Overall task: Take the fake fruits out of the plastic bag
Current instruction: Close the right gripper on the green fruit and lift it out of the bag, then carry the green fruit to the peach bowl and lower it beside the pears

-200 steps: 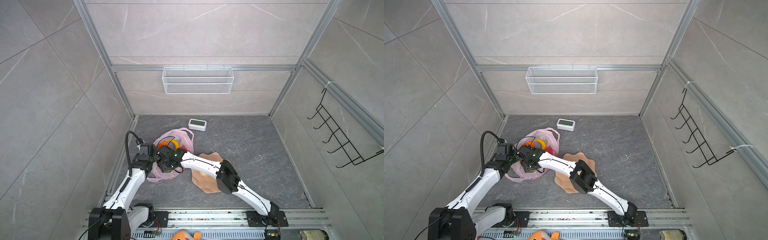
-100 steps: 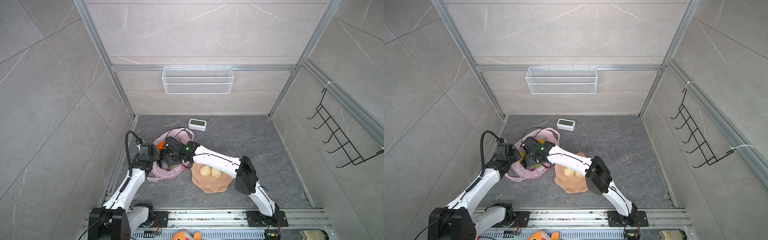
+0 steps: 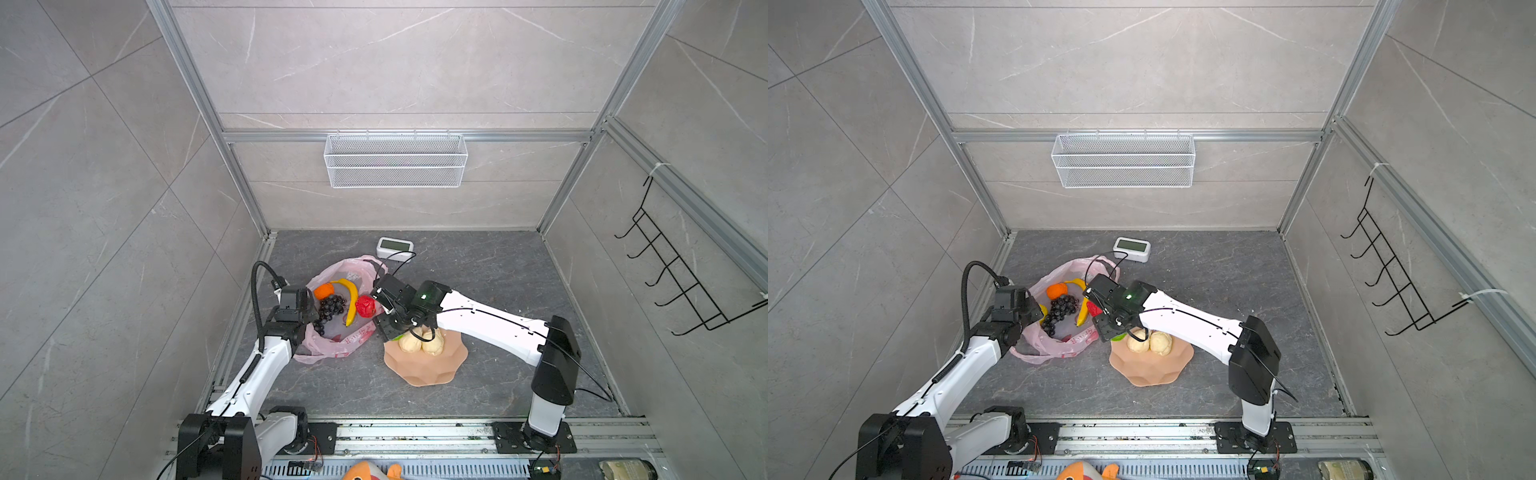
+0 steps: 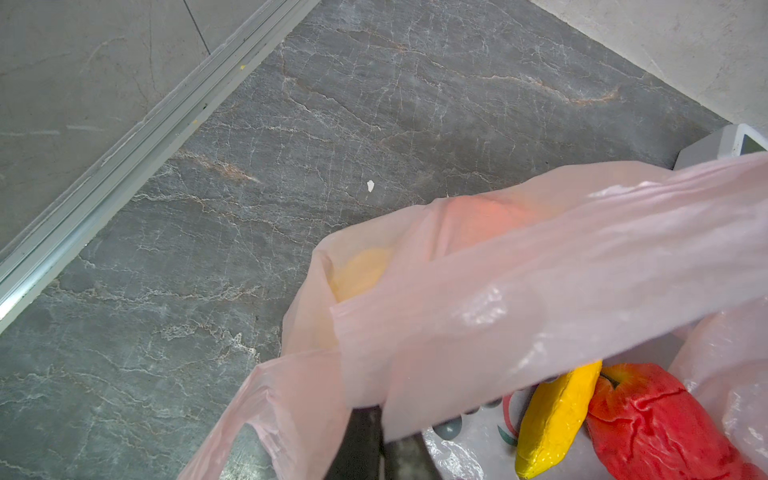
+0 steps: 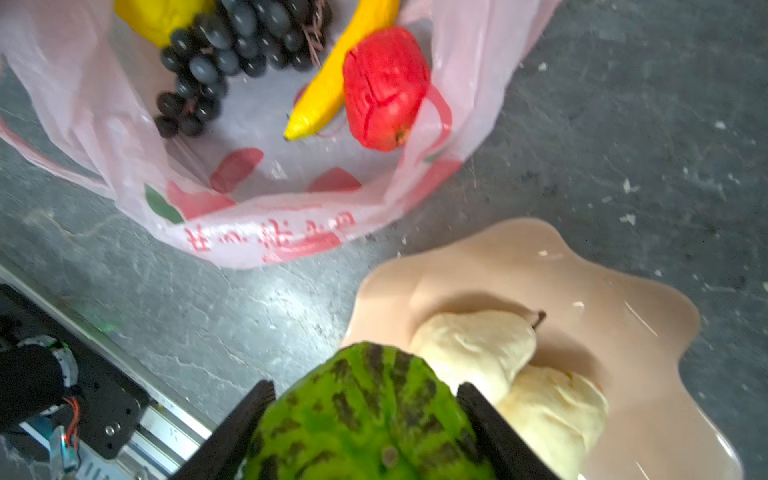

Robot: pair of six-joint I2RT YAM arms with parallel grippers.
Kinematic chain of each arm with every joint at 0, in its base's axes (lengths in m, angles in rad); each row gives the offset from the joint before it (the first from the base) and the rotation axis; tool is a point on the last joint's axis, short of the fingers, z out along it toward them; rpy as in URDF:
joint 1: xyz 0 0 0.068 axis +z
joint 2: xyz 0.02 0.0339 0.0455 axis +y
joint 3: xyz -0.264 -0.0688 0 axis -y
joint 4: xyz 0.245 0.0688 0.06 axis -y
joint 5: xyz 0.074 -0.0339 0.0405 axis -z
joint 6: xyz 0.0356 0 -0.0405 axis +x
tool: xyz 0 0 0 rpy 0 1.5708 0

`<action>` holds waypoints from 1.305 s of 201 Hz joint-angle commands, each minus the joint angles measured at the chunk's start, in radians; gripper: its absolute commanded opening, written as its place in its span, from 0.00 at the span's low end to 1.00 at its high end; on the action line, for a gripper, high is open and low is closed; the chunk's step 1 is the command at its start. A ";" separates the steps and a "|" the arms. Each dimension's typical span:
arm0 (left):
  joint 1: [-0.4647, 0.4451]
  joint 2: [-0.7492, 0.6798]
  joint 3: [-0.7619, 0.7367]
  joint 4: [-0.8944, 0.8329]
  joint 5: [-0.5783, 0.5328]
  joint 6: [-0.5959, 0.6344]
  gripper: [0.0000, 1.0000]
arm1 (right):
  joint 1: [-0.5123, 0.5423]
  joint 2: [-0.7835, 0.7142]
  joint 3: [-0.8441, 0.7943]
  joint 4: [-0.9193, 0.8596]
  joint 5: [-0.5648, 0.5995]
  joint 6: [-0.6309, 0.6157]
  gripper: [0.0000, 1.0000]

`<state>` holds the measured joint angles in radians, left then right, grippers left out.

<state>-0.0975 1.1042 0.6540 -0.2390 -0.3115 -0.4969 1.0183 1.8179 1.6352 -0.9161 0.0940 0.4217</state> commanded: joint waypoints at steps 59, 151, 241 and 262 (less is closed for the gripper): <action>-0.001 0.005 -0.003 0.012 -0.008 0.020 0.00 | -0.001 -0.037 -0.106 -0.321 0.021 -0.053 0.68; -0.001 0.003 -0.005 0.011 -0.011 0.020 0.00 | 0.008 0.066 -0.113 -0.375 0.036 -0.136 0.68; -0.001 0.010 -0.003 0.012 -0.012 0.023 0.00 | 0.043 0.166 -0.095 -0.416 0.109 -0.189 0.69; -0.001 0.009 -0.003 0.012 -0.012 0.022 0.00 | 0.045 0.181 -0.096 -0.426 0.127 -0.192 0.70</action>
<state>-0.0975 1.1091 0.6540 -0.2390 -0.3115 -0.4969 1.0557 1.9697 1.5288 -1.2938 0.1761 0.2485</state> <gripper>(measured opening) 0.048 0.695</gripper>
